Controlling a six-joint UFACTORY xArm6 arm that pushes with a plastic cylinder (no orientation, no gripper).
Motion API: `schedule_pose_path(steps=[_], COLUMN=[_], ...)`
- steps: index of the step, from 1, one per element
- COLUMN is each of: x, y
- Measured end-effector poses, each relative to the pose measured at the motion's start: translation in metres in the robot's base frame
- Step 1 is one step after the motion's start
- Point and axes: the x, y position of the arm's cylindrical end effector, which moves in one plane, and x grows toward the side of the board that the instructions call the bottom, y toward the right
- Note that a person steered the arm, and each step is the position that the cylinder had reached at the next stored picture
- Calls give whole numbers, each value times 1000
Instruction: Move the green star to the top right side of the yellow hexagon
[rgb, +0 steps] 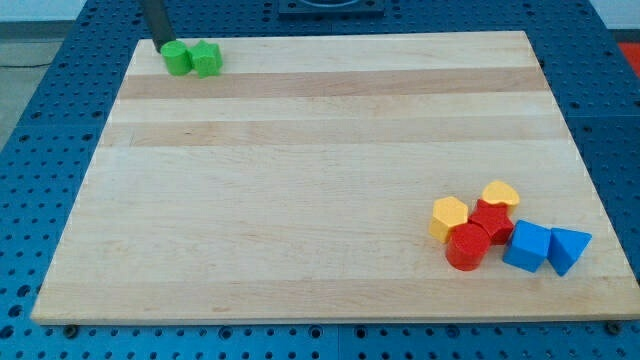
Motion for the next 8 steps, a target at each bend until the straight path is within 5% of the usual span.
schedule_pose_path(steps=[3, 8], x=[41, 187], y=[76, 146])
